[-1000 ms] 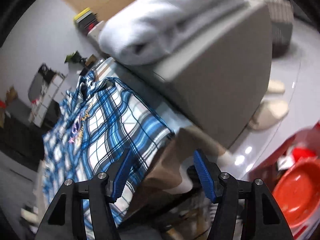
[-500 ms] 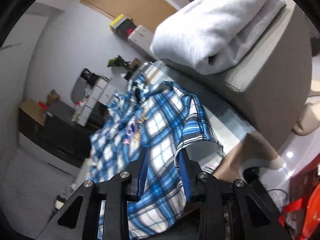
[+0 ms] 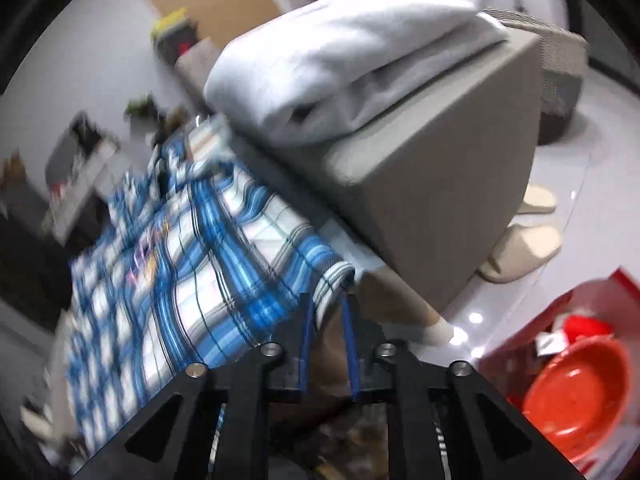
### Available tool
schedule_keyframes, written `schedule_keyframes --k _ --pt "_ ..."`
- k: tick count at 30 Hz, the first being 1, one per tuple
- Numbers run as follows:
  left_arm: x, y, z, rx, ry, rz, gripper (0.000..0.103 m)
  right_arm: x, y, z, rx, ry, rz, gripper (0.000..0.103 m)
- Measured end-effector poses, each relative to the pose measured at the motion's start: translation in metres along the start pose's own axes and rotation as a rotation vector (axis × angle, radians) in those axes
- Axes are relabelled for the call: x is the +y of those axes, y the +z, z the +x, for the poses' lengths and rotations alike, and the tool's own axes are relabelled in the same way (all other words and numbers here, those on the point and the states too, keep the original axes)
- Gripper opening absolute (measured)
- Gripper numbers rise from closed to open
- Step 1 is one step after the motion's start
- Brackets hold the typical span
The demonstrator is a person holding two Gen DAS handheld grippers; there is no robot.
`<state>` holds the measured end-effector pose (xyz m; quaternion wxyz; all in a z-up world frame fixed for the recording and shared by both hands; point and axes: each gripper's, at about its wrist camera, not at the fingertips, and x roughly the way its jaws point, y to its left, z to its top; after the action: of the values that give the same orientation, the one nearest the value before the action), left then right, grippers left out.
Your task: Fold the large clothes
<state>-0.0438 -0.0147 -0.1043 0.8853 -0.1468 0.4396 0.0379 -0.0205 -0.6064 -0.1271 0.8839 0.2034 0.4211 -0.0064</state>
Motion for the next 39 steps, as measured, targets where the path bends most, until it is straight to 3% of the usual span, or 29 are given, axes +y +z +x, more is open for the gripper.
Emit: schedule_keyframes --k 2,3,4,7,10,13,16,18,20,24,30,33,36,37,38,39 --pt "0.001 0.003 0.004 0.005 0.018 0.006 0.000 0.010 0.008 -0.011 -0.044 0.034 -0.048 0.032" --pt "0.001 0.004 0.005 0.006 0.020 0.001 0.000 0.015 0.012 -0.014 -0.060 0.061 -0.074 0.051" --pt "0.003 0.006 0.007 0.008 0.017 -0.010 0.001 0.023 0.017 -0.014 -0.066 0.078 -0.112 0.060" --pt "0.006 0.013 0.015 0.007 0.007 -0.036 0.012 0.053 0.035 0.001 -0.073 0.068 -0.234 0.059" --pt "0.007 0.018 0.018 -0.012 0.030 -0.052 0.013 0.074 0.045 0.028 -0.036 0.063 -0.292 0.059" --pt "0.009 0.023 0.020 -0.016 0.061 -0.082 0.013 0.089 0.047 0.051 -0.009 -0.043 -0.333 0.058" --pt "0.012 0.028 0.017 -0.012 0.103 -0.100 0.013 0.096 0.042 0.058 0.005 0.034 -0.340 0.058" --pt "0.016 0.031 0.014 -0.029 0.097 -0.102 0.014 0.103 0.041 0.063 0.015 0.030 -0.367 0.058" --pt "0.019 0.038 0.016 -0.031 0.087 -0.102 0.023 0.105 0.041 0.065 0.015 0.034 -0.373 0.058" --pt "0.017 0.060 0.027 -0.061 0.040 -0.060 0.025 0.106 0.047 0.068 0.011 0.043 -0.356 0.058" --pt "0.024 0.091 0.063 -0.002 0.064 -0.108 0.027 0.106 0.051 0.063 0.006 0.030 -0.353 0.058" --pt "0.022 0.093 0.058 -0.013 0.087 -0.117 0.027 0.104 0.053 0.059 -0.004 0.018 -0.355 0.058" --pt "0.020 0.092 0.038 -0.078 0.091 -0.091 0.028 0.098 0.056 0.054 -0.014 0.016 -0.328 0.061" --pt "0.020 0.091 0.033 -0.096 0.100 -0.080 0.042 0.096 0.056 0.054 -0.014 0.018 -0.321 0.061" --pt "0.022 0.091 0.030 -0.112 0.109 -0.075 0.064 0.096 0.056 0.055 -0.012 0.016 -0.317 0.061" --pt "0.022 0.092 0.029 -0.125 0.110 -0.068 0.069 0.096 0.056 0.057 -0.010 0.016 -0.317 0.061"
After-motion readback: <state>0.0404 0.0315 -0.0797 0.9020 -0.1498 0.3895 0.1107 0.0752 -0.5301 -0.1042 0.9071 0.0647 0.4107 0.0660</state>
